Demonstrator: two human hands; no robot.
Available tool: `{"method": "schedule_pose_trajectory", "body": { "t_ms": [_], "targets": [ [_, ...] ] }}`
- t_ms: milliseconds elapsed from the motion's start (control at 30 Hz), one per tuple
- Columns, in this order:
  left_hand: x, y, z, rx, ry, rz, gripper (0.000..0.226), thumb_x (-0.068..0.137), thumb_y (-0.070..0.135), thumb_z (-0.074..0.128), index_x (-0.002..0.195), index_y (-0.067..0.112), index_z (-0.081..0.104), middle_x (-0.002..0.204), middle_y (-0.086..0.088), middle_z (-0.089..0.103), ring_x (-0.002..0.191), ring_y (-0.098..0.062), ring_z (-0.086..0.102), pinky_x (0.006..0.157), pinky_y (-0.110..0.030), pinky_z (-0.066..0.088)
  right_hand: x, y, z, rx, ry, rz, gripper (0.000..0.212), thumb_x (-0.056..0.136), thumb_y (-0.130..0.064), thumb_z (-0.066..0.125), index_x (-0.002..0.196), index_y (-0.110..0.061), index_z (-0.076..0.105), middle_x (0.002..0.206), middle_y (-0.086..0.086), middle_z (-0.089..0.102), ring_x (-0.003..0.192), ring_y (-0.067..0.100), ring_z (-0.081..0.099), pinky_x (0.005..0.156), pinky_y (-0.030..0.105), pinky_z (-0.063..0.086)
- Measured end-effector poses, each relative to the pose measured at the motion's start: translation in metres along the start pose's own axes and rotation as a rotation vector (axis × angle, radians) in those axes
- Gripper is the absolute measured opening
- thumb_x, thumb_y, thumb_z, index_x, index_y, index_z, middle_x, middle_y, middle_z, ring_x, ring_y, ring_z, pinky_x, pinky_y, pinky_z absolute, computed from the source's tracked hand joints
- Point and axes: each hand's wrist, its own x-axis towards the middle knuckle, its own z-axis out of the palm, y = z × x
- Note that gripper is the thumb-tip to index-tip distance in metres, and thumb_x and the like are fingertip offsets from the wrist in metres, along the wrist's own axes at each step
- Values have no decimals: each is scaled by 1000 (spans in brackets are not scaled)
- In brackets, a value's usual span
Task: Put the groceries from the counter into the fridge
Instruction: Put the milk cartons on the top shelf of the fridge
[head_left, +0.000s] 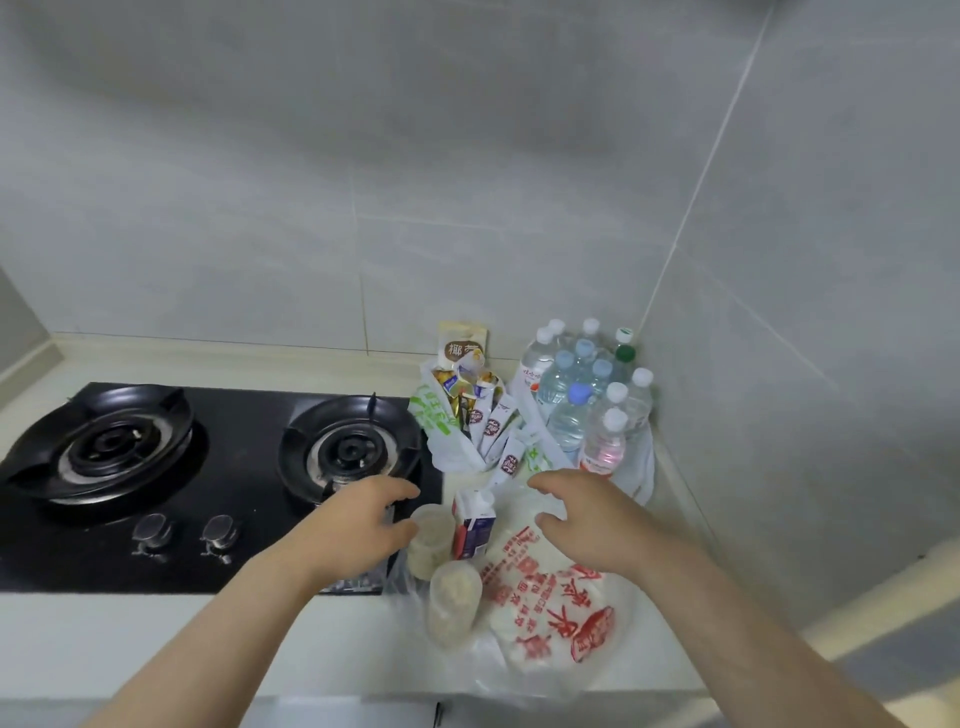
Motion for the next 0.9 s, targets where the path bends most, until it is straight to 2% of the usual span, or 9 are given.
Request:
{"method": "schedule_pose_trajectory", "body": {
  "t_ms": [333,467,667,800,900],
  "targets": [
    [34,-11,43,-57,60,-161,50,90,32,64,138,23,53,139,7,52,123,-8,51,100,-20,40,63,45,26,35,-150,-79,53,96,-32,55,147,-28,42,150,-7,45,135,11,44,110,24,34],
    [49,-10,59,-76,106,-173,50,89,30,64,138,22,53,137,9,53,125,-7,49,98,-15,34,84,54,38,54,-224,-119,58,95,-33,56,150,-28,38,154,-6,38,137,12,41,111,26,35],
    [53,-13,74,-90,81,-177,42,84,34,63,126,31,60,122,19,57,115,-2,53,95,-19,43,113,49,57,66,-276,-164,67,95,-30,55,155,-24,26,160,-7,24,146,11,26,115,25,24],
    [55,-16,79,-79,117,-192,43,88,32,64,130,28,57,125,18,55,105,1,52,85,-11,39,131,41,68,76,-299,-182,76,90,-28,59,155,-24,21,161,-7,20,145,15,27,116,32,31],
    [54,-18,81,-85,131,-192,43,88,31,64,131,26,58,125,16,57,105,-1,53,86,-13,41,139,37,75,67,-337,-181,75,89,-27,60,155,-22,24,158,-8,24,142,15,31,113,33,35]
  ]
}}
